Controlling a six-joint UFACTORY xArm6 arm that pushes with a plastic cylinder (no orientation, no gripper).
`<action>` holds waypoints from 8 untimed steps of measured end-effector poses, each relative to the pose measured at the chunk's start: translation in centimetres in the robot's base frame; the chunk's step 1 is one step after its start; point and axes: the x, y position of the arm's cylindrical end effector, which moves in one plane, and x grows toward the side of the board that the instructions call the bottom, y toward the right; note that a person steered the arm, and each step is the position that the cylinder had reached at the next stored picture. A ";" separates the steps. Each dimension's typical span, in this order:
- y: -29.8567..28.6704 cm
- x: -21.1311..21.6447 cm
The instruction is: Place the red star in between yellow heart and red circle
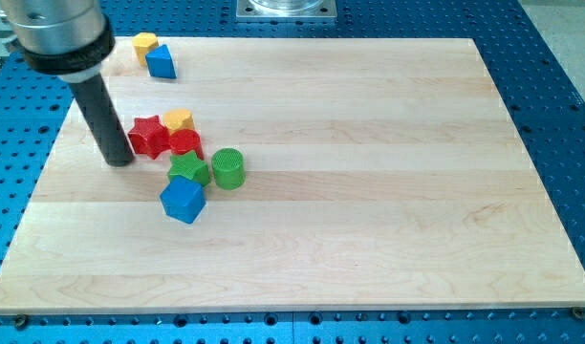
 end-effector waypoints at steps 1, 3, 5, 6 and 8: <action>7.0 -2.4; 10.3 -4.4; 11.0 -5.9; 10.4 -8.6; 19.1 -16.9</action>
